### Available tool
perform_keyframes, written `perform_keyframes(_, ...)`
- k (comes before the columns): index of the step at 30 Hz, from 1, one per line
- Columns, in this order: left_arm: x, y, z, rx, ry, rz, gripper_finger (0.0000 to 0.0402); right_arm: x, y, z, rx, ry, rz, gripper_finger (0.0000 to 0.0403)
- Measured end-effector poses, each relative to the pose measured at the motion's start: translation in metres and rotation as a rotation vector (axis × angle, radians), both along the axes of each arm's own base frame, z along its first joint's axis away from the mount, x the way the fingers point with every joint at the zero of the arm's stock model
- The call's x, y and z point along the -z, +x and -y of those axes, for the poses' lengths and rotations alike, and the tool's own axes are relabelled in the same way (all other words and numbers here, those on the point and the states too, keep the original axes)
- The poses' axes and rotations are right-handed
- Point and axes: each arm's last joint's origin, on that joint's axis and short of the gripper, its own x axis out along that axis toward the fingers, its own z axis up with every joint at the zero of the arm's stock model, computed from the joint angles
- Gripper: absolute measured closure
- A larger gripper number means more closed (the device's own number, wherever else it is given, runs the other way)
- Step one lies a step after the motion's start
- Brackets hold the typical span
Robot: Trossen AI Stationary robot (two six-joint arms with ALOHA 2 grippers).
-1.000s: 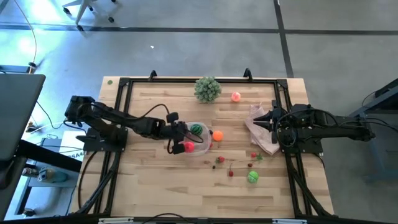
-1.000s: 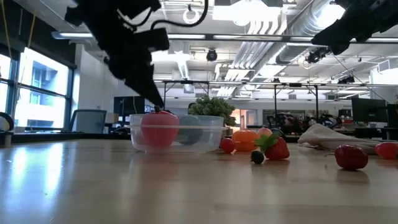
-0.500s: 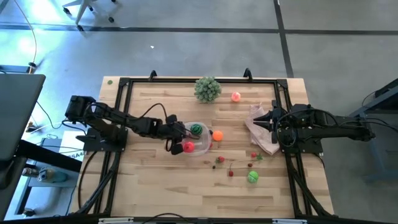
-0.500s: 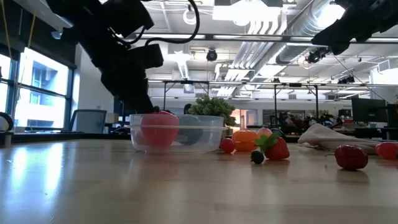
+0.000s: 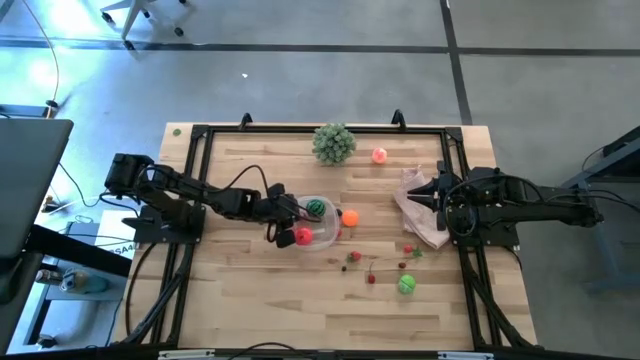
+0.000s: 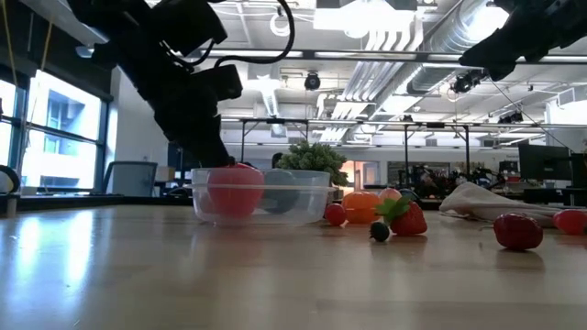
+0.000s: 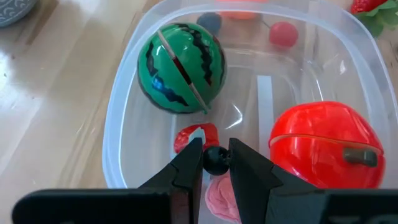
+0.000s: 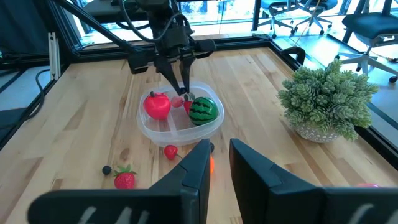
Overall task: Pick and placing Produce into tupperware
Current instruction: Put the bottom blueberry into the transparent bin, then put the red cherry tomato into the transparent bin
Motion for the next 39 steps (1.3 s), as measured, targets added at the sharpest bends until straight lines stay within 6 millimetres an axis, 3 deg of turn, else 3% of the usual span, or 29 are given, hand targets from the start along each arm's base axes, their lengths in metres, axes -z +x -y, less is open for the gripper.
perform_keyframes(9,0.000,0.000,0.000,0.003,-0.003,-0.002,0.0335,0.000,0.000,0.000,0.000,0.000,0.000,0.0351)
perform_keyframes(19,0.000,0.000,0.000,0.003,0.001,-0.005,0.0249,0.000,0.000,0.000,0.000,0.000,0.000,0.0351)
perform_keyframes(28,-0.005,0.000,0.000,-0.003,0.017,0.011,0.0236,0.000,0.000,0.000,0.000,0.000,0.000,0.0351)
perform_keyframes(33,-0.029,0.003,0.000,0.018,0.029,0.078,0.0250,0.000,0.000,0.000,0.000,0.000,0.000,0.0351)
perform_keyframes(39,-0.082,-0.007,0.001,0.071,0.042,0.199,0.0276,0.000,0.000,0.000,0.000,0.000,0.001,0.0351)
